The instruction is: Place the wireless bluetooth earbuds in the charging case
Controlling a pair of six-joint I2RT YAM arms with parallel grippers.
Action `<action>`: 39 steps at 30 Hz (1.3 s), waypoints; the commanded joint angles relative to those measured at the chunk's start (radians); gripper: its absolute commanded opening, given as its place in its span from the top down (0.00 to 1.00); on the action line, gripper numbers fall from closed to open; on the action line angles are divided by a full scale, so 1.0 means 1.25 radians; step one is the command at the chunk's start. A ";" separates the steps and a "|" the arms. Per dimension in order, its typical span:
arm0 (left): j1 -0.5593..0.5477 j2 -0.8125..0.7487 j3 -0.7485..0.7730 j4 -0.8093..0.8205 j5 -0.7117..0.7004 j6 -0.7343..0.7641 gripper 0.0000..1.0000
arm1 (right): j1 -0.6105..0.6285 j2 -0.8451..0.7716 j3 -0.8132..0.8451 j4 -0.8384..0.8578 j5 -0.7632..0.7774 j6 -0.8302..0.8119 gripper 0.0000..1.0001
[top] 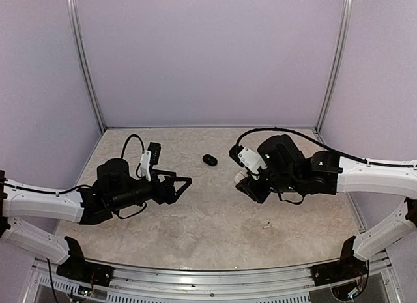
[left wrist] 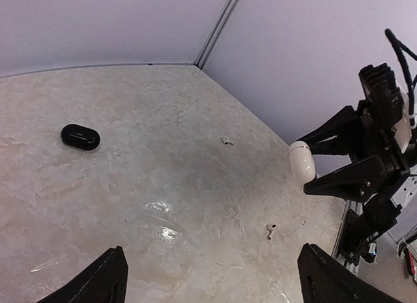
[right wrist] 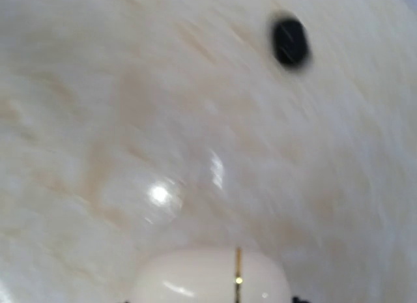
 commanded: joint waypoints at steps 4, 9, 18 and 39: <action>0.003 0.071 0.055 0.045 0.150 -0.044 0.19 | 0.122 0.046 0.052 0.089 0.062 -0.196 0.59; -0.017 0.108 0.072 0.076 0.184 -0.062 0.30 | 0.158 0.084 0.083 0.085 0.085 -0.230 0.58; -0.072 0.187 0.127 0.079 0.189 -0.059 0.36 | 0.219 0.136 0.113 0.083 0.124 -0.266 0.57; -0.078 0.227 0.157 0.076 0.260 -0.060 0.89 | 0.245 0.123 0.105 0.107 0.166 -0.285 0.40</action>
